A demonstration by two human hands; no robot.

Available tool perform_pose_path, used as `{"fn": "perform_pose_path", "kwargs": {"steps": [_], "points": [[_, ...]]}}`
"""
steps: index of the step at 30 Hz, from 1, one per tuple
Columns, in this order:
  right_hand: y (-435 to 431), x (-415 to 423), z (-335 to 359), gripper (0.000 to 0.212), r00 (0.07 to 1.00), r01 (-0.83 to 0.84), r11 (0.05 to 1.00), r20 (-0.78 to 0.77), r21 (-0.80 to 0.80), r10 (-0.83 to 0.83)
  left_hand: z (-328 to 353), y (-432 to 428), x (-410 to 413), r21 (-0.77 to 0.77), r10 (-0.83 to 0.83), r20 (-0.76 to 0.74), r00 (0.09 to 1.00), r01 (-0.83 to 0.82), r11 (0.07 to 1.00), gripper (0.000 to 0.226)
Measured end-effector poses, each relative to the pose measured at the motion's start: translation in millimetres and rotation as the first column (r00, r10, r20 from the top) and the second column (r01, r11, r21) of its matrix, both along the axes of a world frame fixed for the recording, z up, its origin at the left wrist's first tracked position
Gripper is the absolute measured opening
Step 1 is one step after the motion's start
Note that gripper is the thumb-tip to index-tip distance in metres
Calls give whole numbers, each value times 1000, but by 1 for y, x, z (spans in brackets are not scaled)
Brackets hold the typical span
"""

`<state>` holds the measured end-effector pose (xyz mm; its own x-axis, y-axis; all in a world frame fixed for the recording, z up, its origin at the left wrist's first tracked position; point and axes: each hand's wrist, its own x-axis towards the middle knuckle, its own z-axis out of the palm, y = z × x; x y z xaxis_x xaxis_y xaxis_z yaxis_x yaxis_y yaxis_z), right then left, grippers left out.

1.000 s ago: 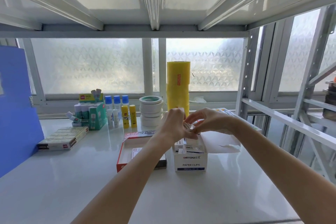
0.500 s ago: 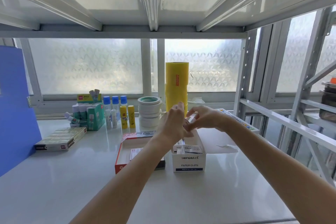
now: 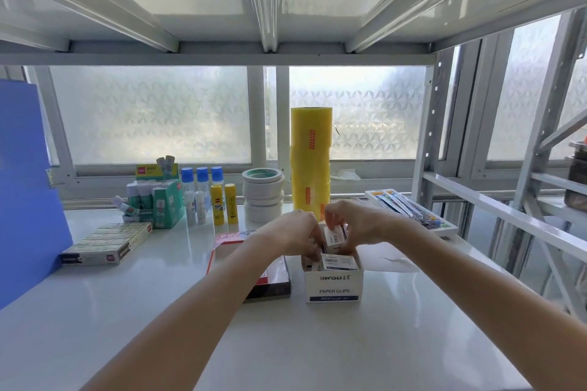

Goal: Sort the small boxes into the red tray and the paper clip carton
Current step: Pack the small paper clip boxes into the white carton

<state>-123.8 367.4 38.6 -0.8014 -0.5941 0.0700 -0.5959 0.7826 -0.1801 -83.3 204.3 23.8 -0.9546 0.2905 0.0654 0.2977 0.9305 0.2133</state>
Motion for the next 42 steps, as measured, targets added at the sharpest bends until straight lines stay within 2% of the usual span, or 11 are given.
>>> {"fn": "perform_pose_path", "kwargs": {"steps": [4,9,19,21,25,28,35,42], "points": [[-6,-2,-5,33,999,7,998,-42,58,-5,-3,1,-3,-48,66,-45,997,-68,996,31],[-5,-6,-19,22,999,17,1000,-48,20,-16,-6,-2,-2,10,57,-47,997,-57,998,29],[-3,-4,-23,25,997,-56,995,-53,-85,52,-10,-2,1,79,53,-51,997,-49,996,28],[0,-4,-18,25,998,-61,992,9,-113,62,-10,-2,2,98,49,-44,998,-45,994,29],[12,8,12,32,930,-137,962,303,-236,207,-1,-7,11,180,9,-49,999,0,984,33],[15,22,23,35,887,-171,976,410,-137,213,8,-15,19,222,-24,-62,998,38,974,22],[11,28,21,43,903,-147,982,390,-114,181,16,-16,31,249,-113,34,993,101,963,25],[8,30,19,42,900,-128,988,409,-90,154,16,-14,32,236,-100,72,992,80,969,29]]}}
